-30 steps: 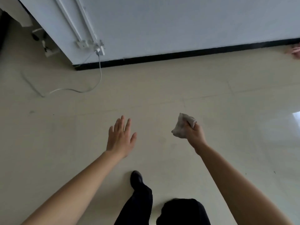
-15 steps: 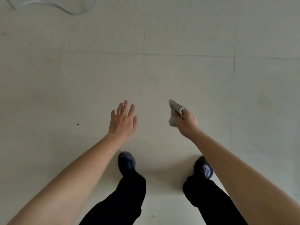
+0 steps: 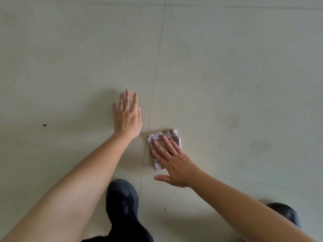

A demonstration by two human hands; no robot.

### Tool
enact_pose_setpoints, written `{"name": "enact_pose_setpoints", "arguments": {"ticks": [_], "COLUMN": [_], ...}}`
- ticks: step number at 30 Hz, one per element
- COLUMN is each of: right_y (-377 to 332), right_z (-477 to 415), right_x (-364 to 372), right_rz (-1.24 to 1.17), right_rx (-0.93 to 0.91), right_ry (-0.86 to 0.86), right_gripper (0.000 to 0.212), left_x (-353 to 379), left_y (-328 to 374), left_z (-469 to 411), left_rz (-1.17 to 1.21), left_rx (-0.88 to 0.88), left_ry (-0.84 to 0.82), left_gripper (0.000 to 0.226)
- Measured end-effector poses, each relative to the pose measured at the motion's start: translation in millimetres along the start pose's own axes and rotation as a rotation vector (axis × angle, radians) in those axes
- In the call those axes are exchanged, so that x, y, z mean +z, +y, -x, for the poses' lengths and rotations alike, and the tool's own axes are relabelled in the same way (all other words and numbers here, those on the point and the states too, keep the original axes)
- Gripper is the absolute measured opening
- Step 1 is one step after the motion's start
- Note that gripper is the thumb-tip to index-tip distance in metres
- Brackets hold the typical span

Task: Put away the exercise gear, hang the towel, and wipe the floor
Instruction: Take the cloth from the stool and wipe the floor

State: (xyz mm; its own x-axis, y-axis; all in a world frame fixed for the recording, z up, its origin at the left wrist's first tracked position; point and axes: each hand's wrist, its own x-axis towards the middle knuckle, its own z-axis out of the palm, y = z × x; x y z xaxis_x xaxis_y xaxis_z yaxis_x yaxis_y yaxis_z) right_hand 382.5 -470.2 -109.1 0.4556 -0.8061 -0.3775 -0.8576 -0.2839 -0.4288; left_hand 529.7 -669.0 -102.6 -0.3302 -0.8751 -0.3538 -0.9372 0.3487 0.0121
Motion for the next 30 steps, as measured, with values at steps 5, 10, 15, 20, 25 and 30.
{"name": "enact_pose_setpoints", "arguments": {"ticks": [5,10,15,20,25,30], "right_y": [60,88,10,29,108,71], "right_z": [-60,-95,-53,-26,-54,-48], "right_x": [1,-37,7,22,-31,-4], "right_rz": [0.199,0.139,0.151,0.322,0.231,0.211], "right_rx": [-0.161,0.234,0.035,-0.332,0.113,0.160], "right_ry": [0.202,0.229,0.186,0.078,0.251,0.355], "right_gripper": [0.058,0.062,0.059,0.065,0.058,0.058], "left_x": [48,39,31,38,35,37], "left_y": [-23,-35,-43,-38,-32,-20], "left_z": [-27,-24,-23,-26,-22,-22], "left_rz": [0.084,0.044,-0.004,0.013,0.028,0.050], "left_rx": [0.059,0.129,0.157,0.125,0.105,0.027], "left_ry": [0.222,0.150,0.114,0.162,0.140,0.125], "left_gripper": [0.053,0.054,0.054,0.053,0.058,0.059]}}
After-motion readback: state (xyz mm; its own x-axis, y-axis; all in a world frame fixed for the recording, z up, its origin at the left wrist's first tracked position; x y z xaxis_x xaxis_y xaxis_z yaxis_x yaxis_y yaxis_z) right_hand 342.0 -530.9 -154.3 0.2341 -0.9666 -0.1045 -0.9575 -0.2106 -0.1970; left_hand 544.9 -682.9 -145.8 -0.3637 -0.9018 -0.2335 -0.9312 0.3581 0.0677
